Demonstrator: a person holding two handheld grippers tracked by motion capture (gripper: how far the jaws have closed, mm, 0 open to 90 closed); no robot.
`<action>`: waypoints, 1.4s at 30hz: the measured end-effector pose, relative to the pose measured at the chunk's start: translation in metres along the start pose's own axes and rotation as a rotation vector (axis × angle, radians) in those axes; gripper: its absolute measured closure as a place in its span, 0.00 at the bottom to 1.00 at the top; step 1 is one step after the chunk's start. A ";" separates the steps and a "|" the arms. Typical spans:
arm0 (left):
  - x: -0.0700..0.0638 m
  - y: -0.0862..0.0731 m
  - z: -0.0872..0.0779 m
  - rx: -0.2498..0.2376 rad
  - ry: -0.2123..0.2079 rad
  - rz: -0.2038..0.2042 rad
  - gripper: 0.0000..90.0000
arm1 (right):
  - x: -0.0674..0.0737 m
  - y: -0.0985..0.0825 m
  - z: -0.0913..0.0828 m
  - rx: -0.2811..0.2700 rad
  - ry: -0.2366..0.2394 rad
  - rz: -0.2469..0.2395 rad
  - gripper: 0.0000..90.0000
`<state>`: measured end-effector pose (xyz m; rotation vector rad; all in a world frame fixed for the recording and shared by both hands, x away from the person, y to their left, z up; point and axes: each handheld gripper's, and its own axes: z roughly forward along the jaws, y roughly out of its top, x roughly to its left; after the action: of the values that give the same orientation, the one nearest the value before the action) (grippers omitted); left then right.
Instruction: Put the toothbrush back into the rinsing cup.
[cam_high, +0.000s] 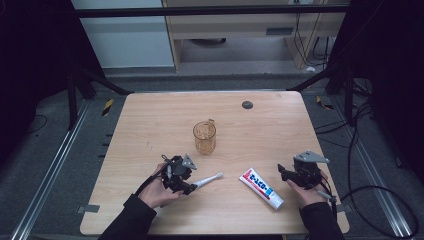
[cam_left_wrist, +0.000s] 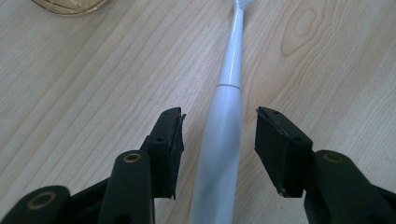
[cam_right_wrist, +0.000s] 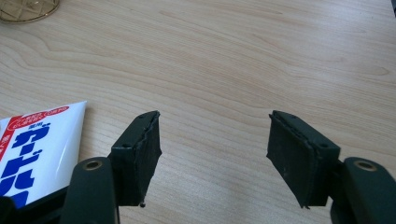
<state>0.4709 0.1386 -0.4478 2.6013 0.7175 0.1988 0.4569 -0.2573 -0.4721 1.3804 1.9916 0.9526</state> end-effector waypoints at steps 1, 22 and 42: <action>0.000 0.000 0.002 0.010 -0.001 0.005 0.57 | 0.000 0.000 0.000 0.000 0.001 0.001 0.38; 0.000 0.003 0.017 0.075 -0.033 0.027 0.63 | 0.001 0.001 0.002 0.010 0.003 -0.005 0.39; 0.002 0.003 0.025 0.101 -0.033 0.030 0.72 | 0.001 0.001 0.002 0.012 0.005 -0.003 0.39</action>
<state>0.4807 0.1282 -0.4682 2.7058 0.6942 0.1309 0.4588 -0.2554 -0.4730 1.3827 2.0061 0.9449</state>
